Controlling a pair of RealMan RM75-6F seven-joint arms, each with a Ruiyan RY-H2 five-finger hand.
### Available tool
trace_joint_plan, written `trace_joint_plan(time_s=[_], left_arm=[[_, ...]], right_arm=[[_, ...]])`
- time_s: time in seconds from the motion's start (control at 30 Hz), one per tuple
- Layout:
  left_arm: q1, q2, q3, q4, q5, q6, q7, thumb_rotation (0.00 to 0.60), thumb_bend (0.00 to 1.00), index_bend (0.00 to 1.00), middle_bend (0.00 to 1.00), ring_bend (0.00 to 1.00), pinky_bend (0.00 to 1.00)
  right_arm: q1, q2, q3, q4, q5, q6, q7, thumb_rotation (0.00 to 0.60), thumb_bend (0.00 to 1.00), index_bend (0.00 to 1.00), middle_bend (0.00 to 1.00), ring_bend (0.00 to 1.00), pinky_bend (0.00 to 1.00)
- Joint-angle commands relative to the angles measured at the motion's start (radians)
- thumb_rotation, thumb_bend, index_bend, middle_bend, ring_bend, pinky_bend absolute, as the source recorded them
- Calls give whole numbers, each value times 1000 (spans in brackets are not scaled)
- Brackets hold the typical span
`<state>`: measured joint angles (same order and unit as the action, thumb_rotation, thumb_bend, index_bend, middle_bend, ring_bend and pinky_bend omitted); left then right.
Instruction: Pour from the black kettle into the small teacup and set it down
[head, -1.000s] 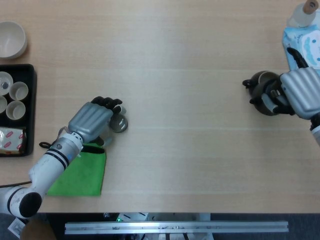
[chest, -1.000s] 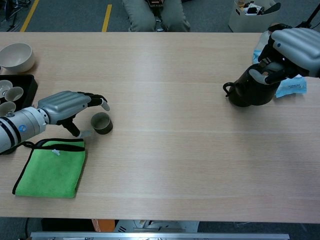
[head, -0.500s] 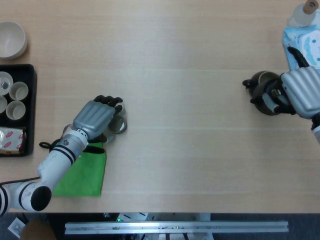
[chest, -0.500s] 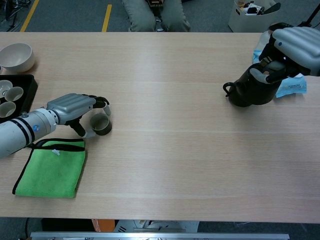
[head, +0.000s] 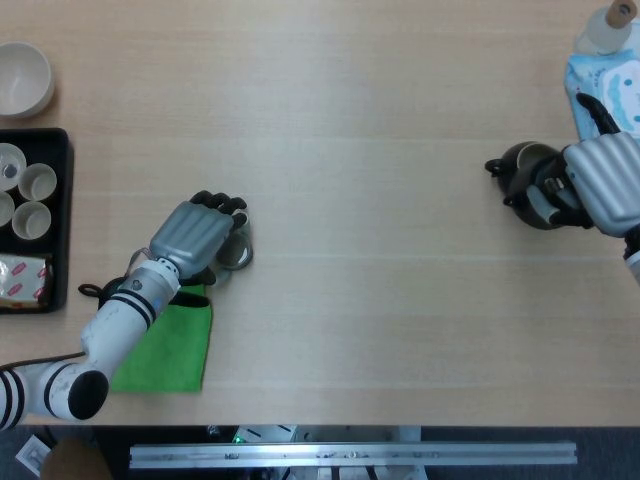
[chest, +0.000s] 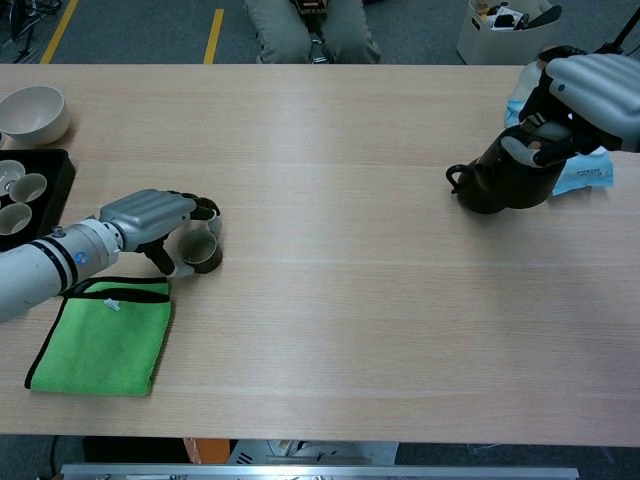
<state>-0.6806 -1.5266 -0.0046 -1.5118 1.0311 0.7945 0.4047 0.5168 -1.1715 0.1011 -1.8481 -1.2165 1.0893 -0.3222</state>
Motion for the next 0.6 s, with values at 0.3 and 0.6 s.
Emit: trace_joint_plan(time_s=[0.3, 0.6], left_arm=[[-14, -13, -7, 10, 10, 6, -11, 600, 282, 391, 187, 138, 126], [-49, -22, -25, -23, -6, -2, 9, 600, 283, 391, 190, 138, 126]], right_arm=[[1, -1, 1, 6, -4, -4, 9, 519, 379, 1000, 935, 852, 2], [1, -1, 6, 2, -8, -1, 15, 527, 379, 1000, 935, 852, 2]])
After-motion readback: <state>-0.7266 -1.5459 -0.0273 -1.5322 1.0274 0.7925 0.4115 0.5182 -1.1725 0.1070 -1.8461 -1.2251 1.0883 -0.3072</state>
